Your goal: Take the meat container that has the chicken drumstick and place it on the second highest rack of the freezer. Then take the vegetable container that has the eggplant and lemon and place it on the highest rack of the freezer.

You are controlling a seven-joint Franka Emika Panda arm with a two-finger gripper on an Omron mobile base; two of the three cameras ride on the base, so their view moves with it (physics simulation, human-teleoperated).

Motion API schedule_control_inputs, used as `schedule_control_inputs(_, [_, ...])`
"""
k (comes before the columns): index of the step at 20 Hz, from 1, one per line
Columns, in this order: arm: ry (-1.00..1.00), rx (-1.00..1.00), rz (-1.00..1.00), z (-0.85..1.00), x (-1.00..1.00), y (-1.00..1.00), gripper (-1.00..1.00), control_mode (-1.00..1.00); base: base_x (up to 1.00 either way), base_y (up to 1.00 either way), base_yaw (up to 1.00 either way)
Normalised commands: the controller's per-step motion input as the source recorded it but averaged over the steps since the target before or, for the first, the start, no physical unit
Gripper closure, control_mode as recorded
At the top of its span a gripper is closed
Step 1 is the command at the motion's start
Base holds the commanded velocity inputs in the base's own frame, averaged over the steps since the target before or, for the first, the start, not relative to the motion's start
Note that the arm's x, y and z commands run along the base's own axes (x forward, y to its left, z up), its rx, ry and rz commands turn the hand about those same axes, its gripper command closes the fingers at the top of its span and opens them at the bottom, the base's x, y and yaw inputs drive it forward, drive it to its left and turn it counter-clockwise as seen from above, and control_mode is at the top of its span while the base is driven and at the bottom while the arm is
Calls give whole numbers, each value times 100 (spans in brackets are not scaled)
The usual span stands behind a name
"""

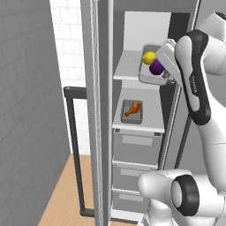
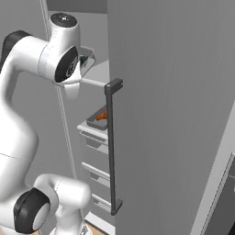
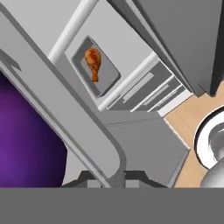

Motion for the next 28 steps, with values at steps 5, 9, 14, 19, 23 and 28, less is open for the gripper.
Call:
schedule_control_inputs(5, [-6, 0, -9, -6, 47, 0, 100, -100, 0, 0, 0])
schedule_control_inputs(9, [-1, 0, -5, 0, 63, 0, 100, -100, 0, 0, 0])
schedule_control_inputs(14, [7, 0, 0, -9, 45, 1, 100, -100, 0, 0, 0])
schedule_control_inputs(19, [6, 0, 0, -2, 34, -1, 100, -100, 0, 0, 0])
schedule_control_inputs(23, [5, -1, 0, -4, 27, 0, 100, -100, 0, 0, 0])
schedule_control_inputs(28, [2, -2, 0, -17, 25, -2, 100, -100, 0, 0, 0])
